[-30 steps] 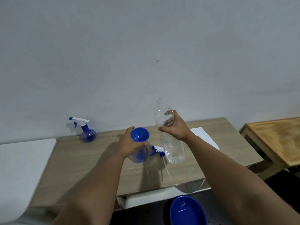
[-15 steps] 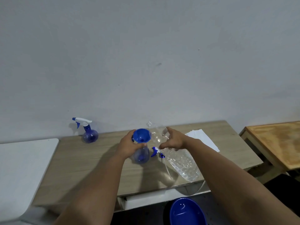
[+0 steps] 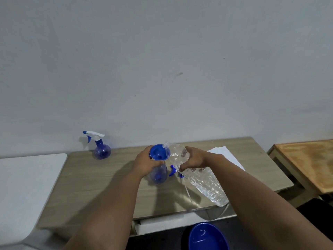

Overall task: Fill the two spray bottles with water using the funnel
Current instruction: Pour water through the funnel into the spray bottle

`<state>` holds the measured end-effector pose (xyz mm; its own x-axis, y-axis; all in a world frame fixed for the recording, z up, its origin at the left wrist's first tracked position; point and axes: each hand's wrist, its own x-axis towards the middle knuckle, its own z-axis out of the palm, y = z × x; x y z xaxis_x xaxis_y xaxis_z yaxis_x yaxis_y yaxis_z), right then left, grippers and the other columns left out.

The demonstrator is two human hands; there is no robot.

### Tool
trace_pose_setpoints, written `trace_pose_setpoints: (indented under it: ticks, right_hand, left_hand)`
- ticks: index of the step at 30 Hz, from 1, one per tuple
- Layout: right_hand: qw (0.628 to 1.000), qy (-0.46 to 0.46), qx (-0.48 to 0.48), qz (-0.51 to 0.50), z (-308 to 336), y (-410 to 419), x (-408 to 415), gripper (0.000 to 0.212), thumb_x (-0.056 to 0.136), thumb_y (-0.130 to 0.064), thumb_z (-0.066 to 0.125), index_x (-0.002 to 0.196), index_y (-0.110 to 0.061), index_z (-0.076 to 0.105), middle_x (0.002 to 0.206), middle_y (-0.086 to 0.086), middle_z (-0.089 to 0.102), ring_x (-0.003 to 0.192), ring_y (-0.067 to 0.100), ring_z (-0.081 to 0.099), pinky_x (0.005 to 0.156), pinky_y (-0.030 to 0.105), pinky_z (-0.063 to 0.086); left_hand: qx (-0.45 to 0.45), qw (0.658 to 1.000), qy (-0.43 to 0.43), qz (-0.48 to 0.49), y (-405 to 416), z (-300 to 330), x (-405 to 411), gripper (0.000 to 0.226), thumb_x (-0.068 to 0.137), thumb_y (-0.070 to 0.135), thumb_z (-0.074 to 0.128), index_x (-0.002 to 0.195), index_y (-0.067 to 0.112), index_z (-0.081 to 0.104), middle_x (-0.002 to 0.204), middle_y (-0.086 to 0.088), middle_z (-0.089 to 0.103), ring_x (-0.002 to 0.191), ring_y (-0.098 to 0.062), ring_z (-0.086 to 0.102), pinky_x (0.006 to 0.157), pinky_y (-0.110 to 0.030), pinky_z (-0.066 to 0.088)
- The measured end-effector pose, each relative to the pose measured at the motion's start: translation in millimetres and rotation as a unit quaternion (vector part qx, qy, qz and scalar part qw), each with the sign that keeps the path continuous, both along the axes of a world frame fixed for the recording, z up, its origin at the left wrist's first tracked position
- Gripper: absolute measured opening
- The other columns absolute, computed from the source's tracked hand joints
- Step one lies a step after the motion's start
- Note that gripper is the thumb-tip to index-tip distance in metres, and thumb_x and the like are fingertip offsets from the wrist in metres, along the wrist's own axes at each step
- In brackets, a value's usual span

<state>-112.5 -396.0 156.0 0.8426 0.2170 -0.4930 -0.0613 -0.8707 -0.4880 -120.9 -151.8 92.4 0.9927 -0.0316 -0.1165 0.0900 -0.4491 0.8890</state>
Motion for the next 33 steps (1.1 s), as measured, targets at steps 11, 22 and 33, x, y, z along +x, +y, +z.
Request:
trace_pose_setpoints:
  ticks: [11, 22, 33]
  right_hand:
    - [0.999, 0.040, -0.029, -0.011, 8.5, 4.8, -2.1, 0.065, 0.069, -0.041, 0.087, 0.120, -0.025, 0.050, 0.081, 0.002, 0.068, 0.068, 0.020, 0.069, 0.063, 0.034, 0.056]
    - [0.997, 0.051, -0.061, 0.000, 19.8, 7.1, -6.0, 0.071, 0.072, -0.041, 0.089, 0.127, -0.021, 0.049, 0.092, 0.006, 0.068, 0.073, 0.021, 0.072, 0.064, 0.036, 0.060]
    - [0.996, 0.044, -0.069, 0.030, 48.3, 14.3, -21.8, 0.031, 0.090, -0.019, 0.080, 0.106, -0.015, 0.054, 0.075, -0.004, 0.058, 0.062, 0.007, 0.057, 0.035, 0.012, 0.041]
  left_hand:
    - [-0.012, 1.000, -0.005, 0.000, 2.8, -3.7, -0.9, 0.074, 0.057, 0.031, 0.093, 0.124, 0.033, 0.062, 0.109, 0.016, 0.071, 0.102, -0.006, 0.067, 0.093, -0.032, 0.056]
    - [-0.009, 1.000, -0.012, 0.000, 2.5, -3.4, -0.6, 0.069, 0.061, 0.027, 0.094, 0.120, 0.034, 0.060, 0.108, 0.017, 0.070, 0.100, -0.004, 0.065, 0.089, -0.027, 0.053]
    - [0.003, 1.000, -0.017, -0.001, 3.1, -5.3, 3.3, 0.067, 0.059, 0.029, 0.095, 0.116, 0.038, 0.059, 0.106, 0.017, 0.070, 0.099, -0.005, 0.066, 0.091, -0.031, 0.054]
